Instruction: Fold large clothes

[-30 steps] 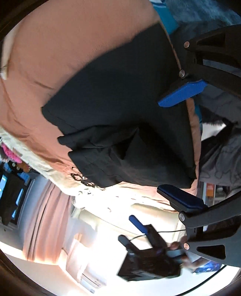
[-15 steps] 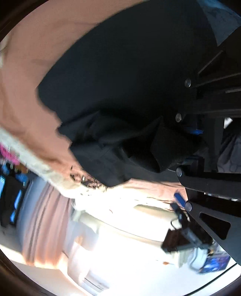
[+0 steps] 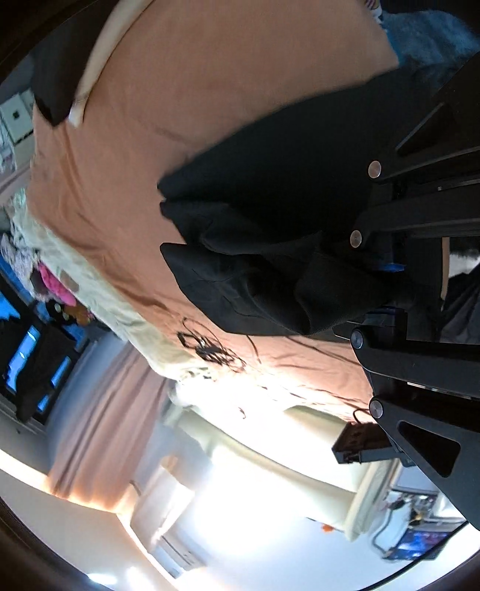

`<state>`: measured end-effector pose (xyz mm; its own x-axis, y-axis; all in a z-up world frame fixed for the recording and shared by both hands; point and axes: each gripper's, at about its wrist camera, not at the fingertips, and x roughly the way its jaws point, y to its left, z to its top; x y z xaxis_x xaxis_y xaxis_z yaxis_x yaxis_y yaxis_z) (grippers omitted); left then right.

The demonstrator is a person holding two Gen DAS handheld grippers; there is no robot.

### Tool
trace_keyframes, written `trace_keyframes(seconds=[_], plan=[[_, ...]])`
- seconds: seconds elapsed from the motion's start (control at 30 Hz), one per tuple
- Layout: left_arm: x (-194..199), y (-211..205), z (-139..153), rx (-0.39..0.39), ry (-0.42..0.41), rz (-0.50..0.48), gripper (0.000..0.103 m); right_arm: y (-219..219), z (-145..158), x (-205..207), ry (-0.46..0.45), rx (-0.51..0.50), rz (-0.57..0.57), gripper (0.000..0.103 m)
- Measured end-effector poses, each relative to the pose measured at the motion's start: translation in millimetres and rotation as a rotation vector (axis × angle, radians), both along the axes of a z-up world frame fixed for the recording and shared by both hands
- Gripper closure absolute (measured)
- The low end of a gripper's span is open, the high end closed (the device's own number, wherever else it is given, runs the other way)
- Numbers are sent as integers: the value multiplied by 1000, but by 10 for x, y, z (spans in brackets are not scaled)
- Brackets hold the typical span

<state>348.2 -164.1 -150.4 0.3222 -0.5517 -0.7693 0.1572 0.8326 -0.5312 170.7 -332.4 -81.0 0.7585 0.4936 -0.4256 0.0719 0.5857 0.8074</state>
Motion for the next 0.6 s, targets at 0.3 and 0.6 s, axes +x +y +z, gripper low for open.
trace_keyframes(seconds=[0.3,0.6], plan=[[67,-259,25,37,-18,-39,35,-189,-467,-270,69,80,-45,90],[-12,-385,-196,43,30,-65,47,-240,-774,-481,116,92,-97,91]])
